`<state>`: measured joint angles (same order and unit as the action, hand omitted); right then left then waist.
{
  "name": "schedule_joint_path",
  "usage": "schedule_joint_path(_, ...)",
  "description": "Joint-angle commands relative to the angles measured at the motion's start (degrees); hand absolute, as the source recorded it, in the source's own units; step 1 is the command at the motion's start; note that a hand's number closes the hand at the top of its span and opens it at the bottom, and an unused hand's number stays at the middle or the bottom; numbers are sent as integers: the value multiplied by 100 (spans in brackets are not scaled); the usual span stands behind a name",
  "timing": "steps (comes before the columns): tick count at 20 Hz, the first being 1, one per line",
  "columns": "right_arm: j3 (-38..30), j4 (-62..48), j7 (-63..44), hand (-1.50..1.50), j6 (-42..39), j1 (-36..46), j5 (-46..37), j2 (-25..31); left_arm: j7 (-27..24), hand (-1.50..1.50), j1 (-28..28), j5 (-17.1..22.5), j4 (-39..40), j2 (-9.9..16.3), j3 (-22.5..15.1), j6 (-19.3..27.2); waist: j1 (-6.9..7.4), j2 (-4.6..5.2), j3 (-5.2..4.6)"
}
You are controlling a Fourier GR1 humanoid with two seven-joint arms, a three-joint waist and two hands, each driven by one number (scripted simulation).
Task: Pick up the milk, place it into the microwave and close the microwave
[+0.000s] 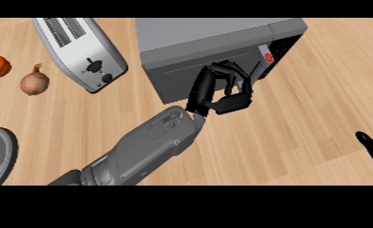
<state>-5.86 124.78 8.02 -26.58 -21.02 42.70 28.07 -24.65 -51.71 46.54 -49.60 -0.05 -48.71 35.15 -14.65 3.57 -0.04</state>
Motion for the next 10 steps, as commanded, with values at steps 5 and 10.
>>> schedule_joint_path(5,35,112,-79,-150,-184,115,236,165,-288,150,-323,296,672,4,371,181,-72,131,-2)
schedule_joint_path(10,58,254,-160,-150,-249,69,300,260,-448,150,-318,451,763,4,406,164,-95,126,-9)
